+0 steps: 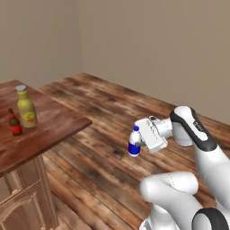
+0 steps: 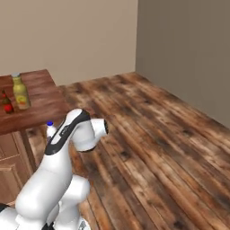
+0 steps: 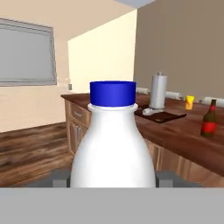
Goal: Place the drinks on the dining counter in a tight cluster.
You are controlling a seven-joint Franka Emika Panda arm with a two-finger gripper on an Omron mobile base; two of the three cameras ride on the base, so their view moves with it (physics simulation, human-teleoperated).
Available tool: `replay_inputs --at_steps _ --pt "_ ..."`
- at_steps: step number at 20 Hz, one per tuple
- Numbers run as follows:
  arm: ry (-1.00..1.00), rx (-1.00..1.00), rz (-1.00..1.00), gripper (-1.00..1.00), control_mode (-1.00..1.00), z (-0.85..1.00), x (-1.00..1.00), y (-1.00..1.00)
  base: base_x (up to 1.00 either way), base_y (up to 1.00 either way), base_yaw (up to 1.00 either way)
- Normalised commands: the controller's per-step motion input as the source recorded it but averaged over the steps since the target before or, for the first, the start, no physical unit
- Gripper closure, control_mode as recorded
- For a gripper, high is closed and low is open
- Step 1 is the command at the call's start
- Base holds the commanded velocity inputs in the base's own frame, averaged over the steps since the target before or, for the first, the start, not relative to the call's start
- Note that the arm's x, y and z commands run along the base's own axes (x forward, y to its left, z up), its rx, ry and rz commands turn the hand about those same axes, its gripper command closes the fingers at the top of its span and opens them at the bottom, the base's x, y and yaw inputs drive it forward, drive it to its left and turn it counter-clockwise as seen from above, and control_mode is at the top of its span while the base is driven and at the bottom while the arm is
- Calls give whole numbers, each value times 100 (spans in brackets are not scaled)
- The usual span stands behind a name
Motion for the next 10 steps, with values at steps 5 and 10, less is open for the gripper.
replay_inputs --at_steps 5,10 --pt "0 0 0 100 100 0 0 0 58 0 53" --pt "0 0 0 100 100 0 0 0 63 -5 34"
